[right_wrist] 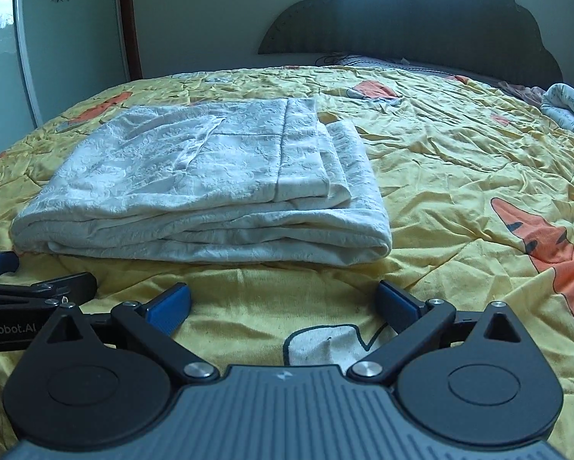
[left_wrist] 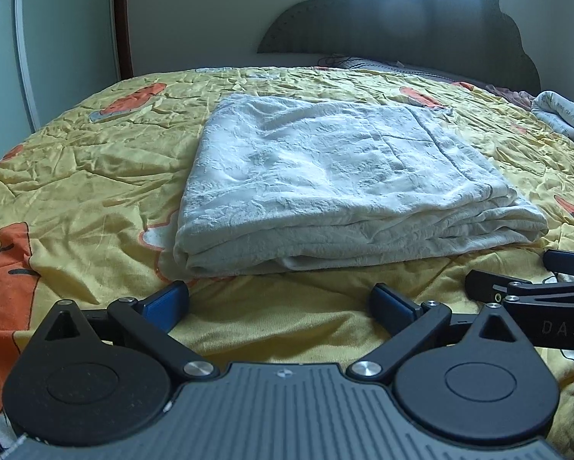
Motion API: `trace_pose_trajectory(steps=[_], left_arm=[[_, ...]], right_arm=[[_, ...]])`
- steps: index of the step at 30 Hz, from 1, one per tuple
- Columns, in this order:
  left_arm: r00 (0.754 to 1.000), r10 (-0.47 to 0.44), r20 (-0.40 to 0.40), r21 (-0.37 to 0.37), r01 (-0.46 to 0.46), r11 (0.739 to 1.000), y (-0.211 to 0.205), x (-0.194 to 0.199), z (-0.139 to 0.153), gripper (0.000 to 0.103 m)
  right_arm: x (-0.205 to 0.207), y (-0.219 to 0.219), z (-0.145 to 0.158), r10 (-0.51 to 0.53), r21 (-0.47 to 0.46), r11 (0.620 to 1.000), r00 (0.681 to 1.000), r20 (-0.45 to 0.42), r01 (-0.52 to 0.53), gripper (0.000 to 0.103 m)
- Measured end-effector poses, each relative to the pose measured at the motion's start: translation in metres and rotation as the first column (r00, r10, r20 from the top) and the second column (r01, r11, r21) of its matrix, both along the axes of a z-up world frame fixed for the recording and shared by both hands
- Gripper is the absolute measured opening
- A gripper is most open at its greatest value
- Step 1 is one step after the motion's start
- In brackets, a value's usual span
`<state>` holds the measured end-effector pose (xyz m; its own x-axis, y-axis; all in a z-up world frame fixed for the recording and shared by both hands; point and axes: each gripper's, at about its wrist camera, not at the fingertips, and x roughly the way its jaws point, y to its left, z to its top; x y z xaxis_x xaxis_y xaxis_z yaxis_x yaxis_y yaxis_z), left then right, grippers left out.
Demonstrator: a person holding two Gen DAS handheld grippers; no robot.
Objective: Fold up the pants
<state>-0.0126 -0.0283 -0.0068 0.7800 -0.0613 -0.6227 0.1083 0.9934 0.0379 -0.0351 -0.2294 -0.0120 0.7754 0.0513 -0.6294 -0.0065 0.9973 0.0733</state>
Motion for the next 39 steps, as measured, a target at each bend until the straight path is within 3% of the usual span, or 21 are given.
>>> trace_pose_trajectory(steps=[39], left_arm=[[1.000,-0.014,-0.008,0.003,0.014,1.000,-0.0003,0.0018,0.0012,0.103]], right_arm=[[-0.0024,-0.0013,0.0000,0.019,0.008,1.000,1.000,0.002,-0.019,0.103]])
